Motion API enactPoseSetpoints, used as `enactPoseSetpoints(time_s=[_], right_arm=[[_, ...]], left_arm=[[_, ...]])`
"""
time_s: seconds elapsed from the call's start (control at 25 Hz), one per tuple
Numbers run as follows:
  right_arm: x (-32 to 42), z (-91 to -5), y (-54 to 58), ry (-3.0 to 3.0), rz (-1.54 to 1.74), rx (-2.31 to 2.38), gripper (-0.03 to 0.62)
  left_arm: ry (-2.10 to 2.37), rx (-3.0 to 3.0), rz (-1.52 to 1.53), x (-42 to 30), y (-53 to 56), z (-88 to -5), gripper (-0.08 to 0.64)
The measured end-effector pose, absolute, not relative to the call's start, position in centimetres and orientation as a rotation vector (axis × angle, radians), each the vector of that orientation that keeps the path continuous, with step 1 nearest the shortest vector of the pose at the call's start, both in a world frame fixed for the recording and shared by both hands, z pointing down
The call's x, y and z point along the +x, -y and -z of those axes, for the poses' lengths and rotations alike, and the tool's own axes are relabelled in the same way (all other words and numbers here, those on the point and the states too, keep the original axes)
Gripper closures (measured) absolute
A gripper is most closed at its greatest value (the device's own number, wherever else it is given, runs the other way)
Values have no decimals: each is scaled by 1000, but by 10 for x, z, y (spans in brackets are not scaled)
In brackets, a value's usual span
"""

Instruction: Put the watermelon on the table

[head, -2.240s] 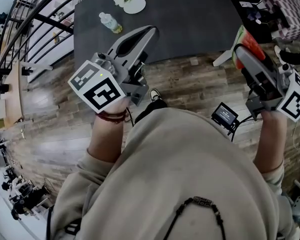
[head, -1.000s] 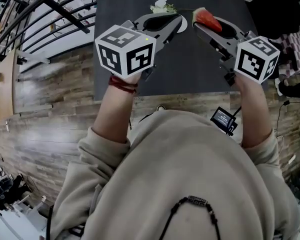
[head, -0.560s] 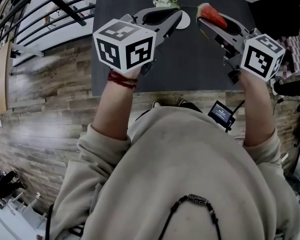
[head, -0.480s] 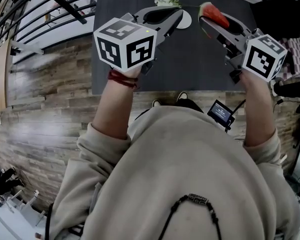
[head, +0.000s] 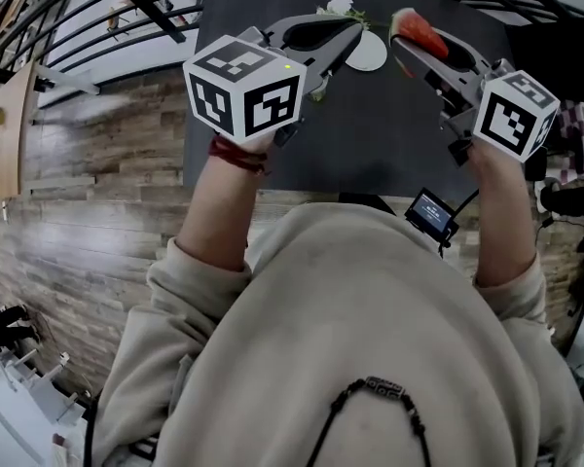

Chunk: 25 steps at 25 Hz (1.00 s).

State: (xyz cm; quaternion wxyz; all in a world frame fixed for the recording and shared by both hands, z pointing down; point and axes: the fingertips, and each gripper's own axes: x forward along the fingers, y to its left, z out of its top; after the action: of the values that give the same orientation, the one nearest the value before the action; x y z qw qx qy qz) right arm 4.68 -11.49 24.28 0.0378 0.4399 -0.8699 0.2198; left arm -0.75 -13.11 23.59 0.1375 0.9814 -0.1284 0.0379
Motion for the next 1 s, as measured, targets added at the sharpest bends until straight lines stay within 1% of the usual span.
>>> enactPoseSetpoints(time_s=[0.28,0.52,0.68,1.0], right_arm=[[80,-258,151,2698,-723,1322,397],[120,-260,177,2727,-780,1284,397],[150,-271,196,2755,-836,1242,397],[171,-311,205,2768,-957,1225,397]], left_arm=[[401,2808,-111,14,159,-247,554],[411,2801,-121,60,180,-230,554],[441,2772,-157,92,201,-238,554],[504,2741,-168,107,213,-259,554]])
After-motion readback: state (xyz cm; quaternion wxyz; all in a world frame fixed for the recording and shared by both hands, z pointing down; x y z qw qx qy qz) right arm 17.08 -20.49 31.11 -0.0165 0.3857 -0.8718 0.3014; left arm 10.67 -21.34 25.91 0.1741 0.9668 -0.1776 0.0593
